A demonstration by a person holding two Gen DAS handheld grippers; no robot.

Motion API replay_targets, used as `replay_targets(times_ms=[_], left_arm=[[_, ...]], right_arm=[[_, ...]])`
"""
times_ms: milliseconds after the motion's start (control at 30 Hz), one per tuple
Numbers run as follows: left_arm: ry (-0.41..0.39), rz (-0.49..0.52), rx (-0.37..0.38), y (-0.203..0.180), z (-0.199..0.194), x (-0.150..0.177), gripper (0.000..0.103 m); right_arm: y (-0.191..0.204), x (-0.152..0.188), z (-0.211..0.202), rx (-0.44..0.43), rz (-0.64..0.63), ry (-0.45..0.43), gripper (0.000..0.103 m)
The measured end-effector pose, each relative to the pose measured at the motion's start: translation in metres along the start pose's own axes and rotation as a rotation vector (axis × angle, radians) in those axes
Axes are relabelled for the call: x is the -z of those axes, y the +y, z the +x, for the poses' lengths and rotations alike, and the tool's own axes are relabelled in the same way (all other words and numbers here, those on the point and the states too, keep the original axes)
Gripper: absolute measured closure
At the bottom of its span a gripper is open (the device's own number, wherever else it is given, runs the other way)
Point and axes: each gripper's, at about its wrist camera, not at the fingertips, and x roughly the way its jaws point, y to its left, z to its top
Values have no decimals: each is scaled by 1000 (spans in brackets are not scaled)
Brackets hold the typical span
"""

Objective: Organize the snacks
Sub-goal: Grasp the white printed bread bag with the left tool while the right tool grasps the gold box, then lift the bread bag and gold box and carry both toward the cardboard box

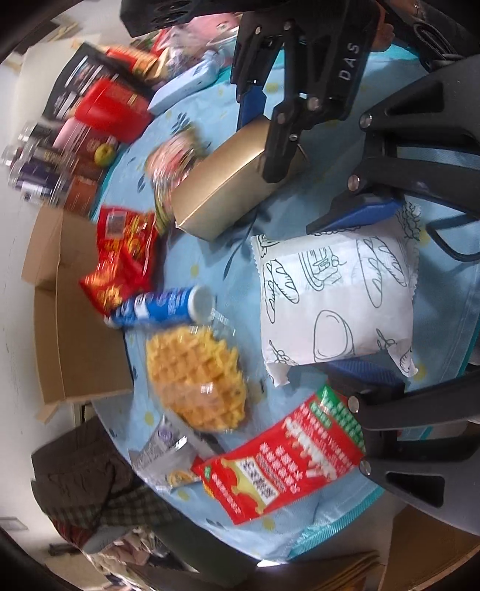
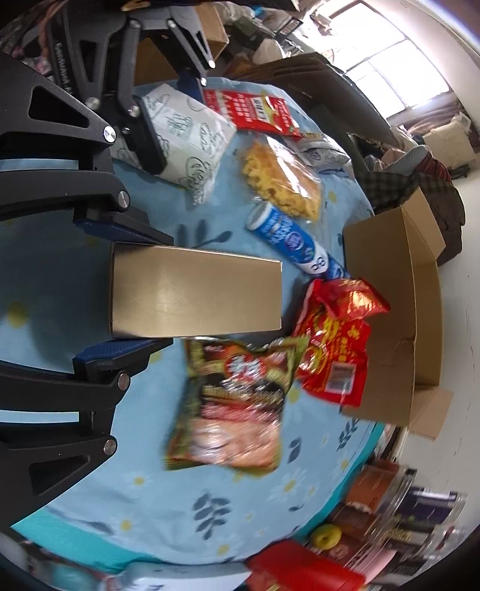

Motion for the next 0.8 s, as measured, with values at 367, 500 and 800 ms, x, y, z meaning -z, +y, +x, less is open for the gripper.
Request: replay_targets(times_ms=[367, 500, 800], left_arm=[[78, 91, 73, -30, 13, 7, 42], [76, 152, 27, -43, 16, 9, 38], [21, 160, 2, -45, 20, 7, 44]], right_arm=[[-9, 48, -29, 24, 65, 18, 57], [-12, 50, -27, 34, 75, 17, 54], [-14, 37, -11, 32, 63, 19, 40]])
